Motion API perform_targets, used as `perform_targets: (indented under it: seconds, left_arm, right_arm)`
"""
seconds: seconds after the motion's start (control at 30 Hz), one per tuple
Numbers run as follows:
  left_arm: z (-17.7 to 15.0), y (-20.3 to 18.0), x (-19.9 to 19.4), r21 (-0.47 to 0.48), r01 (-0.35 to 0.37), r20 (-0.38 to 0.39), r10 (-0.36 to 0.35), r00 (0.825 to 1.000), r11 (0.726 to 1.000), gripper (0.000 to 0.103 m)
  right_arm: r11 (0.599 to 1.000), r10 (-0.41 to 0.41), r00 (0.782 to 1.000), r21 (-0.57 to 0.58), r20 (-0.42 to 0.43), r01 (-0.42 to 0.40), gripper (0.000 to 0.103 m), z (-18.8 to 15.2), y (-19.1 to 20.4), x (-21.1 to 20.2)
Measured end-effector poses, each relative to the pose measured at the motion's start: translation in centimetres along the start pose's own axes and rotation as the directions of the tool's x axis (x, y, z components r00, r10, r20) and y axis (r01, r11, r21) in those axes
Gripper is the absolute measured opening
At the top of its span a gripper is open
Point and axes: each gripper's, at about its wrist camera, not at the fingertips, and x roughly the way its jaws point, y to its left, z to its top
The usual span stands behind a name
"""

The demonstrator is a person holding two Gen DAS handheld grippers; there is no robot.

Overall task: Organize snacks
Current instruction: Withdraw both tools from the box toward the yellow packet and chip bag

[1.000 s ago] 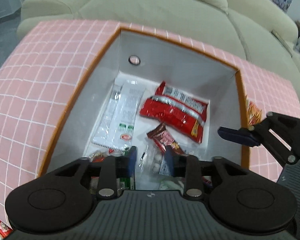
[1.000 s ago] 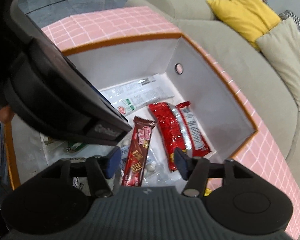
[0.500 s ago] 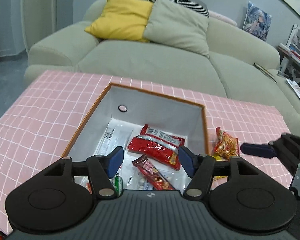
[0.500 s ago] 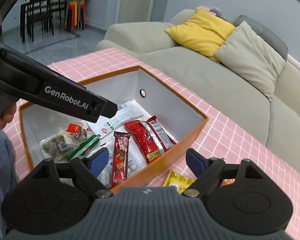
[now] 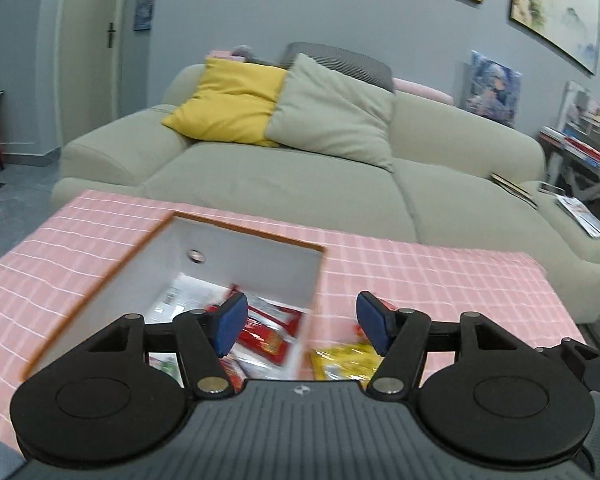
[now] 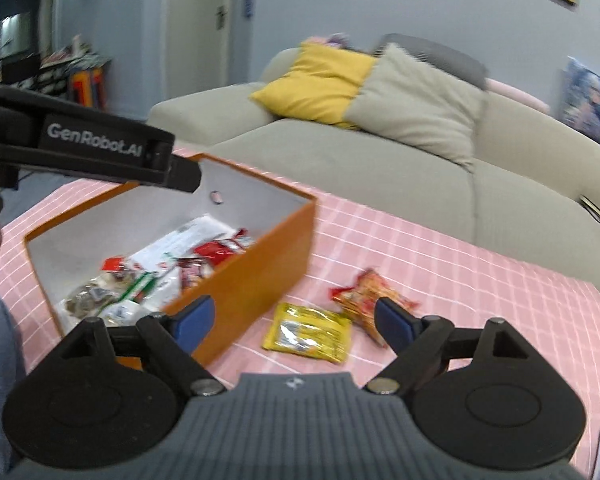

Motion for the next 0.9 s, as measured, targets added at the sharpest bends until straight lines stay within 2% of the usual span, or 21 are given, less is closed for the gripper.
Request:
perform_targets:
  seconds: [0.1, 0.23, 0.4, 0.6, 0.9]
  left_arm:
    - [-1.1, -1.8, 0.7, 0.031, 0.036, -0.031, -0.036, 0.999, 0.999, 0.074]
    - [-2.3, -3.4, 1.9, -0.002, 0.095, -0.109, -0.095, 0.99, 0.995, 0.074]
    - [-3.9, -5.0, 3.0, 0.034, 0.117, -0.16, -0.11, 0.981, 0.993, 0.074]
    - [-5.3, -6.5, 4.2, 0.051, 0.084, -0.196, -0.073, 0.978, 0.995, 0.074]
    - [-6.6, -7.7, 8.5, 0.114, -0.012, -0.252, 0.041, 0.967, 0.993, 0.074]
  right_arm:
    - [0.998, -0.051, 0.999, 0.03, -0.001, 0.051, 0.084, -1.6, -1.4, -0.6]
    - [0.992, -0.105, 0.994, 0.07, -0.016, 0.106, 0.084, -3.9, -3.2, -1.2]
    - [0.986, -0.138, 0.989, 0.083, -0.046, 0.141, 0.084, -6.2, -4.9, -1.2]
    - [0.98, -0.155, 0.986, 0.114, -0.063, 0.161, 0.083, -7.3, -6.6, -0.6]
    - [0.979, -0.156, 0.983, 0.12, -0.099, 0.168, 0.077, -7.5, -9.1, 2.1]
